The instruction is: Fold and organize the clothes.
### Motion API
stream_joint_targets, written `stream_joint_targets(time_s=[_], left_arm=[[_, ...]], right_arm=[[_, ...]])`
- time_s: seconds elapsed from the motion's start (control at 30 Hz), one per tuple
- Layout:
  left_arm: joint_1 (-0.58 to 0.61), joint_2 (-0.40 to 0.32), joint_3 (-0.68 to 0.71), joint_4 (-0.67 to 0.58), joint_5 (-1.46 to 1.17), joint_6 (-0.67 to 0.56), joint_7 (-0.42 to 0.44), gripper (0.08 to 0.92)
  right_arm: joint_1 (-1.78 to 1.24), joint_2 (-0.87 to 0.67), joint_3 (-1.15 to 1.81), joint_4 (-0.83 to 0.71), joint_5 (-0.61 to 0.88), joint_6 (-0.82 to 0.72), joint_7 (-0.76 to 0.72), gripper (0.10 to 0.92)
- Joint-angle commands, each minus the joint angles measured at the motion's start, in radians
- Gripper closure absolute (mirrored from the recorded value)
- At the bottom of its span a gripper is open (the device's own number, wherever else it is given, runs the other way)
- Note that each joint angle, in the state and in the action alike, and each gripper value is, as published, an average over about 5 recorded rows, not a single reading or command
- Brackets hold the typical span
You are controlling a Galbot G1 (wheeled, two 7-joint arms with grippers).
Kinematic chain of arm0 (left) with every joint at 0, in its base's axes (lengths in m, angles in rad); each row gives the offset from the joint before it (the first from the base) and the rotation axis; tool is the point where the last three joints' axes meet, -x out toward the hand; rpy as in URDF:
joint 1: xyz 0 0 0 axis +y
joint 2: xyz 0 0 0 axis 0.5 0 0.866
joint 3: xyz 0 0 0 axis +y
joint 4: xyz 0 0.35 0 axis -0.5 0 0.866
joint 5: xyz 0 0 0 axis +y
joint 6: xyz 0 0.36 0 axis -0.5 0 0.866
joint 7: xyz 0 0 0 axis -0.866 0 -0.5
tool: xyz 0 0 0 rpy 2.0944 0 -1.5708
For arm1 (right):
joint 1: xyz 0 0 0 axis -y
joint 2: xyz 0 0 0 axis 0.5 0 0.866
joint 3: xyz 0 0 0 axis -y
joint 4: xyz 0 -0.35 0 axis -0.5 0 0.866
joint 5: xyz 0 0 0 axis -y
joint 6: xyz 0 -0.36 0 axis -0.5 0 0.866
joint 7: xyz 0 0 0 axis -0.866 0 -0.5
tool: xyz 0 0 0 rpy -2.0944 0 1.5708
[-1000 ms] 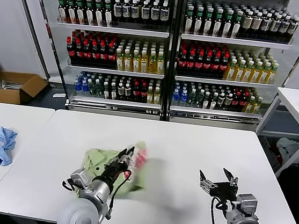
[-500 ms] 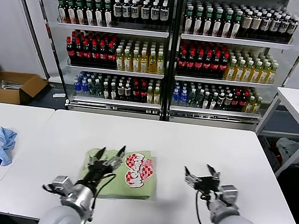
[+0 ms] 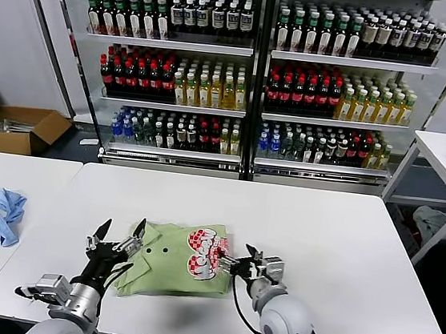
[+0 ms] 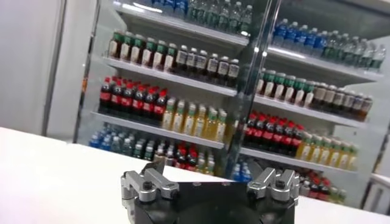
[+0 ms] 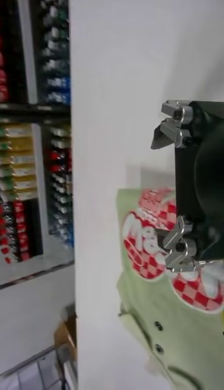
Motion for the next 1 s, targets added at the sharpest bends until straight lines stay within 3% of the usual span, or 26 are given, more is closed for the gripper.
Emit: stream_joint_targets(time_s=[0.03, 0.6, 0.8, 1.0], left_arm=[[0.034, 0.010, -0.051, 0.014, 0.045, -0.018, 0.014, 0.177], [0.029, 0.002, -0.037, 0.035, 0.048, -0.011, 0.003, 0.177], [0.025, 0.006, -0.036, 0.056, 0.088, -0.038, 0.000, 0.177], [0.015, 0.005, -0.016, 0.104, 0.280, -0.138, -0.001, 0.177]], right_arm=[[0.093, 0.028, -0.121, -0.112, 0.087, 0.000, 0.052, 0.232], [0.064, 0.020, -0.083, -0.078, 0.075, 0.008, 0.047, 0.700], [0.031, -0.009, -0.011, 0.046, 0.039, 0.012, 0.016, 0.872], [-0.043, -0.101, 0.166, 0.158, -0.003, 0.002, -0.037, 0.917]])
